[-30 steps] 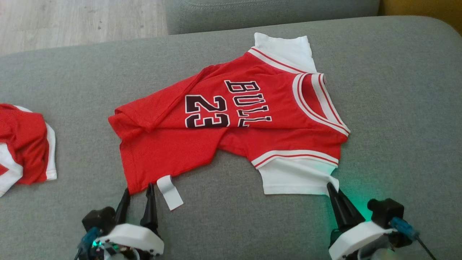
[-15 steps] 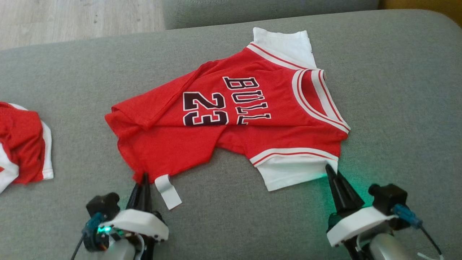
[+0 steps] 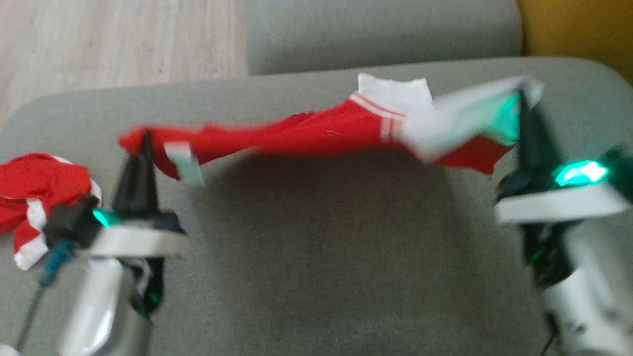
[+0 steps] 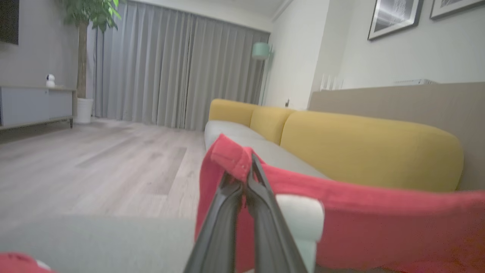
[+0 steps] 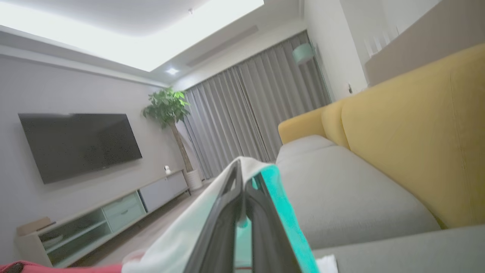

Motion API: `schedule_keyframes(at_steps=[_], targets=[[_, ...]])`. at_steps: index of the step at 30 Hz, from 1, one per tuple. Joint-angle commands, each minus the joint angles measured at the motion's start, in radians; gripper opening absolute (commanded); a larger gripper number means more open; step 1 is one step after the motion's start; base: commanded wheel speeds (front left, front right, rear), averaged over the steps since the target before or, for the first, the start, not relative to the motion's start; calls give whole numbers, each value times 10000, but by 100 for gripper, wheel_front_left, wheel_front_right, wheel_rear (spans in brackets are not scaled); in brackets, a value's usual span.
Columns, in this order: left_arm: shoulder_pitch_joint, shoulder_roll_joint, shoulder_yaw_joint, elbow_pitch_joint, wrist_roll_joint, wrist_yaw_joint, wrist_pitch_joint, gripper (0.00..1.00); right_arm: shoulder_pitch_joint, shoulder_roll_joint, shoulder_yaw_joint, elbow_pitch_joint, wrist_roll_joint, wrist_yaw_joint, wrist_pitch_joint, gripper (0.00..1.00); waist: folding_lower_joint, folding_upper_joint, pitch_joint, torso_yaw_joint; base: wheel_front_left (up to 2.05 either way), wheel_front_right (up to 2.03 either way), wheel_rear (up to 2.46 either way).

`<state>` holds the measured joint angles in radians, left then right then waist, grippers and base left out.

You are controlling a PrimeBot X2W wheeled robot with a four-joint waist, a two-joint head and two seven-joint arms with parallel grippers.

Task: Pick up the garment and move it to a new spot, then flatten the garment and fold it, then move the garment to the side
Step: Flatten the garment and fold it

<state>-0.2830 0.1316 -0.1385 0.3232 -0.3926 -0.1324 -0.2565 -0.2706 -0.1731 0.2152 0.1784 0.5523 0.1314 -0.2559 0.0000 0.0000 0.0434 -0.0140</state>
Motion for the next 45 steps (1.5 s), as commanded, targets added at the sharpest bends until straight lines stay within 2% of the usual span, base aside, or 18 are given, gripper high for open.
schedule_keyframes(at_steps=[1, 4, 5, 6, 9, 13, 20, 27, 33, 38, 45], targets=[[-921, 593, 359, -671, 124, 18, -53, 0, -847, -368, -79, -648, 384, -7, -59, 0, 0, 0, -354, 142, 0, 0, 0], [-1584, 1195, 233, -1081, 210, 18, -53, 0, -1698, -963, -207, -1097, 719, -7, -59, 0, 0, 0, -538, 217, 0, 0, 0], [-2079, 1621, 110, -1231, 280, 18, -53, 0, -2308, -1348, -237, -1288, 879, -7, -59, 0, 0, 0, -614, 251, 0, 0, 0], [-2344, 1804, 24, -1293, 277, 18, -19, 0, -2625, -1505, -262, -1332, 1000, -7, -48, 0, 0, 0, -645, 266, 0, 0, 0], [-3239, 2194, -269, -1438, 101, 18, 326, 0, -3602, -1986, -450, -1283, 1211, -7, 231, 0, 0, 0, -660, 394, 0, 0, 0], [-4331, 2548, -685, -971, -90, 18, 902, 0, -4837, -2444, -566, -573, 1119, -7, 844, 0, 0, 0, -470, 588, 0, 0, 0], [-5893, 2542, -1259, 451, -227, 18, 1332, 0, -7108, -2497, -116, 1403, 390, -7, 1173, 0, 0, 0, 638, 750, 0, 0, 0], [-7683, 2323, -1204, 1987, 192, 355, 551, 0, -9458, -2033, -306, 3469, -338, -7, 389, 0, 0, 0, 1694, 738, 0, 0, 0], [-9131, 2085, -956, 2572, 461, 539, 2, 0, -11292, -1907, -883, 4765, -778, -7, 3, 0, 0, 0, 2350, 674, 0, 0, 0], [-8500, 1832, -607, 2762, 337, 488, -46, 0, -10837, -1814, -695, 5324, -404, -7, -38, 0, 0, 0, 2627, 516, 0, 0, 0], [-5406, 939, 528, 2563, -64, 252, -51, 0, -7759, -2098, 339, 5003, 1271, -7, 192, 0, 0, 0, 2818, 228, 0, 0, 0]])
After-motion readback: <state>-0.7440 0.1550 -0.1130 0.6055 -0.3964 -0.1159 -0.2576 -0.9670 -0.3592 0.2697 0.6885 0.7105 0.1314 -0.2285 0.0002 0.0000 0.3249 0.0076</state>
